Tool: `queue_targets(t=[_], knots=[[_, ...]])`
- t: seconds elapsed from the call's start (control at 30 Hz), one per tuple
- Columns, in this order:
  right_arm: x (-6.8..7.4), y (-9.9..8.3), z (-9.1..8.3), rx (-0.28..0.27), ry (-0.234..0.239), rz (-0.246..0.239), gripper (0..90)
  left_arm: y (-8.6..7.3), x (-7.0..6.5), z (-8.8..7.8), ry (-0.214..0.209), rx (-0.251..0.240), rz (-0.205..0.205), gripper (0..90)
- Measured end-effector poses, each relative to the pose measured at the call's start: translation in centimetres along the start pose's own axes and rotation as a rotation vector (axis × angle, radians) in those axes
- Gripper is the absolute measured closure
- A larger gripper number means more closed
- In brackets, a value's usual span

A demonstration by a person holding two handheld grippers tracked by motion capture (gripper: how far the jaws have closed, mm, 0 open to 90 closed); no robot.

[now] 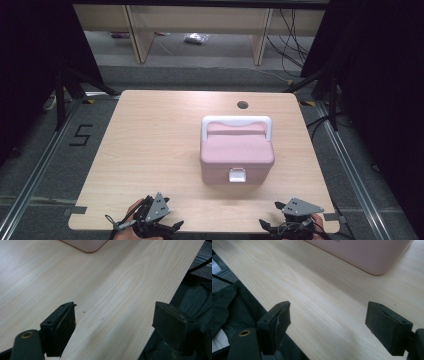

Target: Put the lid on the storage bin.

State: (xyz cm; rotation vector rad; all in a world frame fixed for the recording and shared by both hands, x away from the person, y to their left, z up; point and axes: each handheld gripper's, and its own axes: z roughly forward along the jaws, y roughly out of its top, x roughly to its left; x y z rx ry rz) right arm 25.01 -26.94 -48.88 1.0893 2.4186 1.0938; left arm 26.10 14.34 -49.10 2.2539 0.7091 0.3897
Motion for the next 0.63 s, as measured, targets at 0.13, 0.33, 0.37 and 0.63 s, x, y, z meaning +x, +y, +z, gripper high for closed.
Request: queue_targets(t=[0.13,0.33,0.37,0.63], knots=[[0.04,-0.04,0.17,0.008,-0.001,-0.005,20.8,-0.17,0.03,0.17,0.02,-0.005,-0.025,17.8],[0.06,-0.05,0.34,0.023,0.014,-0.012,20.0,-0.21,0.23,0.38,0.011,0.005,-0.004,17.8],[0.24,-0.08,0.27,0.029,0.01,0.014,19.8,-0.23,0.27,0.36,0.011,0.004,-0.01,17.8],[0.07,-0.08,0.51,0.02,0.011,0.008,16.6,-0.28,0.64,0.23,0.018,0.028,0.022,17.8]])
